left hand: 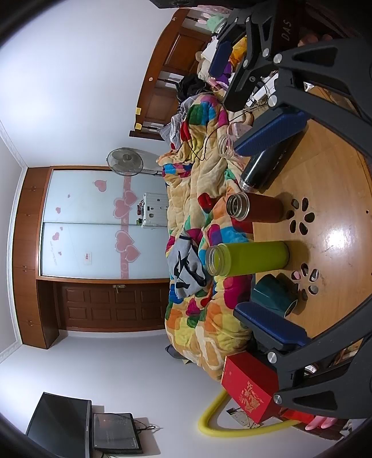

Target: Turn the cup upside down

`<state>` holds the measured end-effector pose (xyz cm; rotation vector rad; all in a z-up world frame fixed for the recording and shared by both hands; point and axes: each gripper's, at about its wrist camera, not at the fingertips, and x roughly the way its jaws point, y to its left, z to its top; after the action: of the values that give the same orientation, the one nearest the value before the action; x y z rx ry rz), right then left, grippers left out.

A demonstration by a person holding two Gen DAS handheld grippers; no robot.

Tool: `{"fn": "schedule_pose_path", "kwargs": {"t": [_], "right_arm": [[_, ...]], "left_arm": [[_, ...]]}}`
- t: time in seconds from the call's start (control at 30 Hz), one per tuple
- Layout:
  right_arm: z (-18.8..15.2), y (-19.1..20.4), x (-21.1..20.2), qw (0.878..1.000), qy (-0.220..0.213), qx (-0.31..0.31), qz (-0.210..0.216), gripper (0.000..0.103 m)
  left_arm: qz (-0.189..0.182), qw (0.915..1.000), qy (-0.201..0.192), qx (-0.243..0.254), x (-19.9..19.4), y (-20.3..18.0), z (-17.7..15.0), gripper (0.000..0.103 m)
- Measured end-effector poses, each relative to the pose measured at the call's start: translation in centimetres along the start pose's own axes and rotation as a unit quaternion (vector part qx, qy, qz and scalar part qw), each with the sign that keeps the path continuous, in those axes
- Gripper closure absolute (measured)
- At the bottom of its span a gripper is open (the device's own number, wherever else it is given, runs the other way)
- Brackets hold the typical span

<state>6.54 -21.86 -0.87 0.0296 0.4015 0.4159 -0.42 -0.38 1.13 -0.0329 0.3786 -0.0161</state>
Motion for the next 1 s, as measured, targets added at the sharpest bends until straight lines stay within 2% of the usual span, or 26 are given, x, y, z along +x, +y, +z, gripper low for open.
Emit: {"fn": "schedule_pose_path", "kwargs": {"t": [1.0], "right_arm": [[0.27, -0.01, -0.05, 1.000, 0.000, 0.004, 0.001, 0.000]], "left_arm": [[-0.003, 1.0000, -0.003, 0.006, -0.34, 0.10, -0.16, 0.000]]}}
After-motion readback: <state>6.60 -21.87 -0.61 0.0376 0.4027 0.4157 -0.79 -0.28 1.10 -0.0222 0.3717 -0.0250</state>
